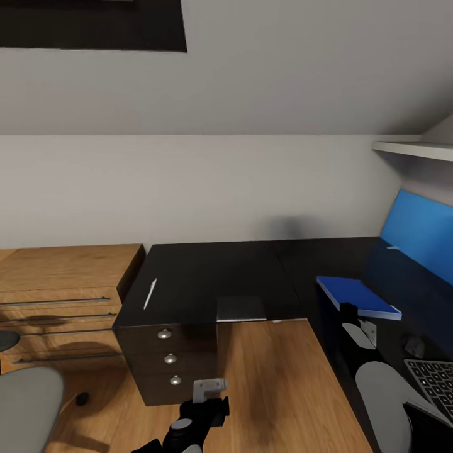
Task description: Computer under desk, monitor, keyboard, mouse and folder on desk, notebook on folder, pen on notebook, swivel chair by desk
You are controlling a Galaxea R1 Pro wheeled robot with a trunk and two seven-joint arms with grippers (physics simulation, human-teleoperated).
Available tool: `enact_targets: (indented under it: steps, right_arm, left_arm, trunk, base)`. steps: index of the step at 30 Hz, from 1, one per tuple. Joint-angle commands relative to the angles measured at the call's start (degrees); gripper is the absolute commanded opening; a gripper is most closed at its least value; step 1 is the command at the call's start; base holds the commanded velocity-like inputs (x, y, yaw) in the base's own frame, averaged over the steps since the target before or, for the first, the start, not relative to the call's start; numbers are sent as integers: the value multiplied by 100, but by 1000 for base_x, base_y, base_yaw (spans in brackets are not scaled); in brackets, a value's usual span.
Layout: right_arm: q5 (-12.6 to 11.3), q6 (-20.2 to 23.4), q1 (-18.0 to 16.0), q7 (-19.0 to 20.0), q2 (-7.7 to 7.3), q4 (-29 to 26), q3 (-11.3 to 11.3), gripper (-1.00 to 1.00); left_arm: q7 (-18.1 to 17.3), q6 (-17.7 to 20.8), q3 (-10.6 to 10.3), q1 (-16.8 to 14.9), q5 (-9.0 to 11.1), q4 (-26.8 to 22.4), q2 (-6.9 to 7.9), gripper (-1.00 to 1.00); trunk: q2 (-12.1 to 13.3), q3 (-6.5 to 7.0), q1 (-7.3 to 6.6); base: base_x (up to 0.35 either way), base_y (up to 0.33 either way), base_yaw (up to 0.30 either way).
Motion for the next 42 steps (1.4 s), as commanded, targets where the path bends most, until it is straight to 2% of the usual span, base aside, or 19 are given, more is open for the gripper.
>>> enact_targets:
  steps: [1, 10, 31, 42]
  right_arm:
    - [-115, -20, -1, -15, -1, 9, 2, -100]
    - [-115, -13, -1, -23, -8, 16, 2, -100]
    - [-107, -4, -1, -37, -9, 17, 2, -100]
    - [-106, -8, -1, -33, -9, 23, 2, -100]
  left_arm:
    - [31, 23, -19, -9, 9, 12, 5, 100]
    - [21, 25, -35, -9, 6, 53, -3, 100]
    - [25, 11, -57, -9, 6, 54, -3, 100]
    - [25, -10, -200, -9, -3, 54, -3, 100]
  trunk:
    - [-3, -7, 2]
    - [-3, -7, 2]
    - [-3, -7, 2]
    - [-3, -7, 2]
  base:
    - [234, 0, 0]
    - [210, 0, 0]
    - [5, 0, 0]
    - [-10, -22, 0]
